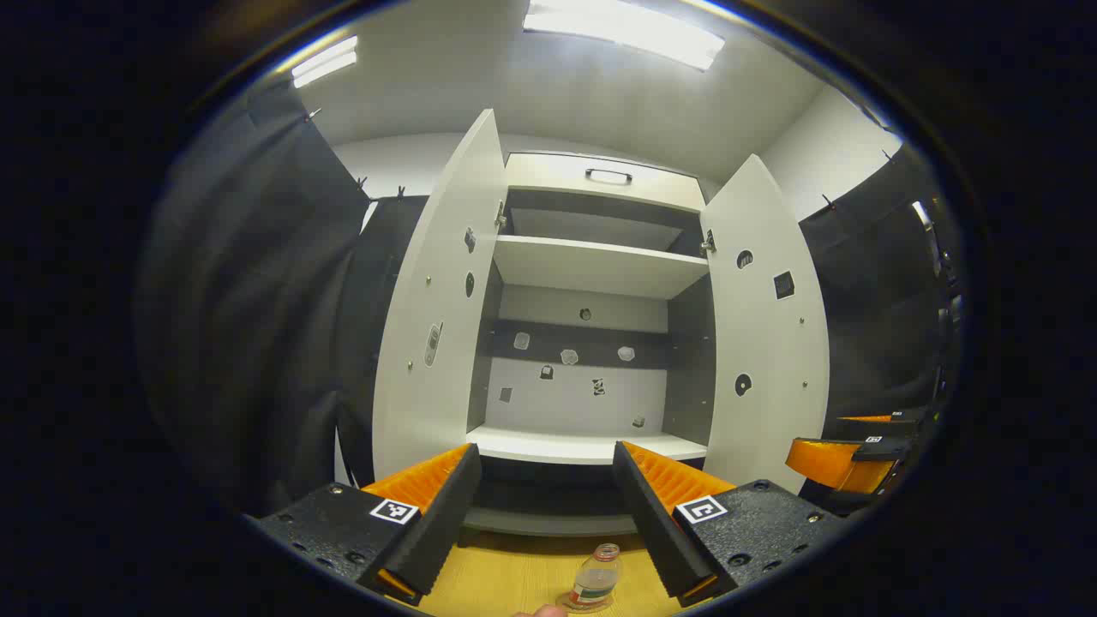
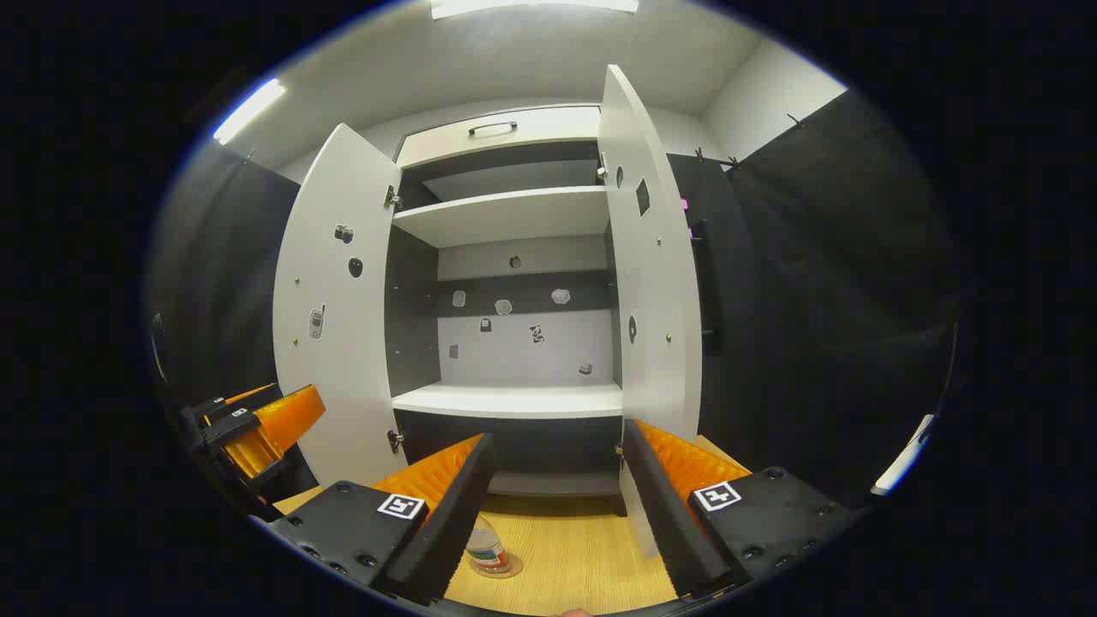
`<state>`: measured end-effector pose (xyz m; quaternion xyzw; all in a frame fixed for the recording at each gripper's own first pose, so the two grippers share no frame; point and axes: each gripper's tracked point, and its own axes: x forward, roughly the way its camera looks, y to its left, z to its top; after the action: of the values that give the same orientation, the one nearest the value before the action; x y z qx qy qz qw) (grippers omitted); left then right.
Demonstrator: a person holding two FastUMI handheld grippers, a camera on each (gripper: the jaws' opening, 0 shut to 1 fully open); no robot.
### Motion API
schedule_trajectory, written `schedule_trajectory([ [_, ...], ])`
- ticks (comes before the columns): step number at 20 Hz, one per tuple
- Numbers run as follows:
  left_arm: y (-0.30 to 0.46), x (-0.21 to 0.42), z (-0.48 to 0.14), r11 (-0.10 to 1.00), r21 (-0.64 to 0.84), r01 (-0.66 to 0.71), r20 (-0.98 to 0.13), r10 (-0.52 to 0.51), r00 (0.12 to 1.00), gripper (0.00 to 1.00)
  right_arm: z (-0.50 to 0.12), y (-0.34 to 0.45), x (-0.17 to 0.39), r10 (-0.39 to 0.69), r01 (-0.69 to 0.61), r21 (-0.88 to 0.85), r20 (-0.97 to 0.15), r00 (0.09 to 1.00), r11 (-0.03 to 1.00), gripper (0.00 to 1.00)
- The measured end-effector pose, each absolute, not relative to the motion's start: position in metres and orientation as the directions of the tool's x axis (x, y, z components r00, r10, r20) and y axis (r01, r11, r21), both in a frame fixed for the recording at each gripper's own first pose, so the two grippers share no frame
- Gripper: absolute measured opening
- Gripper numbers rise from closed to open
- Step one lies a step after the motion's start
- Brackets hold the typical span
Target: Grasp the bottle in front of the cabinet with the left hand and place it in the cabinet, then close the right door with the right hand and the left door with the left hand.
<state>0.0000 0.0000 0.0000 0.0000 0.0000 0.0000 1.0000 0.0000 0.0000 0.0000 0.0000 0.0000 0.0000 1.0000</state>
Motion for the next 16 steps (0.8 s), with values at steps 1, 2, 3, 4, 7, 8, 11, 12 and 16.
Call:
schedule_trajectory([
  [1, 0.0, -0.001, 0.001, 1.0, 0.006, 0.0, 0.003, 0.0, 1.0, 0.94, 0.0, -0.002, 0.0, -0.005, 0.005, 0.004, 0.0, 1.0, 1.0, 0.98],
  [2, 0.002, -0.001, 0.003, 1.0, 0.012, -0.003, 0.008, 0.003, 1.0, 0.94, -0.001, -0.003, -0.001, -0.006, 0.006, 0.008, 0.0, 1.0, 1.0, 0.98],
  [3, 0.002, 0.0, 0.005, 1.0, 0.015, -0.005, 0.012, 0.005, 1.0, 0.94, -0.001, -0.004, -0.001, -0.009, 0.009, 0.012, 0.001, 1.0, 1.0, 0.98],
  [4, 0.003, 0.0, 0.006, 1.0, 0.017, -0.009, 0.017, 0.009, 1.0, 0.94, -0.001, -0.004, 0.0, -0.01, 0.01, 0.014, 0.001, 1.0, 1.0, 0.98],
  [7, 0.002, -0.001, 0.007, 1.0, 0.015, -0.013, 0.022, 0.012, 1.0, 0.94, -0.002, -0.006, -0.001, -0.013, 0.013, 0.012, -0.001, 1.0, 1.0, 0.98],
  [8, 0.001, -0.002, 0.008, 1.0, 0.012, -0.012, 0.021, 0.012, 1.0, 0.94, -0.001, -0.007, -0.002, -0.013, 0.013, 0.011, 0.002, 1.0, 1.0, 0.98],
  [11, 0.005, -0.003, 0.007, 1.0, 0.013, -0.02, 0.02, 0.019, 1.0, 0.94, -0.001, -0.008, -0.002, -0.007, 0.007, 0.009, 0.001, 1.0, 1.0, 0.98],
  [12, 0.007, -0.003, 0.008, 1.0, 0.014, -0.024, 0.021, 0.023, 1.0, 0.94, -0.001, -0.008, -0.001, -0.004, 0.004, 0.01, 0.002, 1.0, 1.0, 0.98],
  [16, 0.014, -0.003, 0.007, 0.999, 0.02, -0.047, 0.02, 0.047, 0.999, 0.94, -0.002, -0.005, 0.001, 0.004, -0.004, 0.014, -0.001, 1.0, 1.0, 0.98],
])
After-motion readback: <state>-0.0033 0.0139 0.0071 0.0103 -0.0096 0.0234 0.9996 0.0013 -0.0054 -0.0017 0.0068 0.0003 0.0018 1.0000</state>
